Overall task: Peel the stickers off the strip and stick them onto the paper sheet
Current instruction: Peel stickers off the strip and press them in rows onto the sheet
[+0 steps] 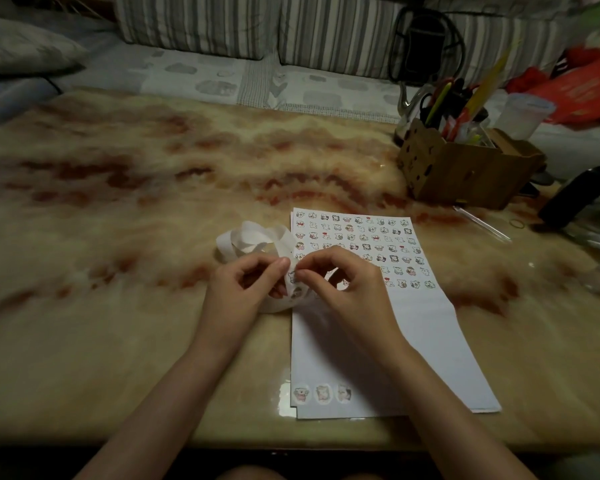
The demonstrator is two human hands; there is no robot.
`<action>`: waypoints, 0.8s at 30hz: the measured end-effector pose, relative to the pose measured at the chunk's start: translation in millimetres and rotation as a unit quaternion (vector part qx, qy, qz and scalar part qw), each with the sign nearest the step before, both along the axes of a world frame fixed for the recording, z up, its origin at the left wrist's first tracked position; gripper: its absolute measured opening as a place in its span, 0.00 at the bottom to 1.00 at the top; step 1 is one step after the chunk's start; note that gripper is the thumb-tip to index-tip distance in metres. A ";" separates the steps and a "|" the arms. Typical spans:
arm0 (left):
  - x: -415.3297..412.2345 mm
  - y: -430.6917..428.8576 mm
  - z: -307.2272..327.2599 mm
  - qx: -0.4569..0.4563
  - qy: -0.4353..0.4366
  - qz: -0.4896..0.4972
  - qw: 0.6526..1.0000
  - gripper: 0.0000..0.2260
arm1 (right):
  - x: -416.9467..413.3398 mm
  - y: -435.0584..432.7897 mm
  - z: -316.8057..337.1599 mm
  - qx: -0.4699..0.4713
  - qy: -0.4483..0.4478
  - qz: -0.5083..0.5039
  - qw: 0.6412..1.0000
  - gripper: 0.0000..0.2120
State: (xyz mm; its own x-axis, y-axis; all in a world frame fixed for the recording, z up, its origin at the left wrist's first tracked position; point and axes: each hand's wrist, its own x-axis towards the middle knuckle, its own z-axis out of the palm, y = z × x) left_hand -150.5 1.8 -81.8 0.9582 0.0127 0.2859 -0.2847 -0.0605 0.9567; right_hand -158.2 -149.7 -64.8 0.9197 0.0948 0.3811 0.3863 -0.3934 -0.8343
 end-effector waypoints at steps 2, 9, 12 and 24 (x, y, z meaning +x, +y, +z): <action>-0.3 0.1 0.3 0.005 -0.001 0.002 1.000 0.06 | -0.5 0.1 -0.8 -0.013 -0.009 -0.001 1.000 0.04; 0.4 -0.1 -1.2 0.015 0.004 0.018 1.000 0.06 | -2.9 -0.7 -3.8 -0.058 -0.019 0.001 0.998 0.01; 1.3 0.9 -2.7 0.019 0.012 0.038 0.999 0.06 | -6.8 -5.2 1.7 -0.007 0.008 0.022 1.000 0.05; -0.3 0.2 -1.3 0.046 0.017 0.060 0.997 0.07 | 16.7 -63.2 9.8 0.009 0.260 -0.066 0.963 0.06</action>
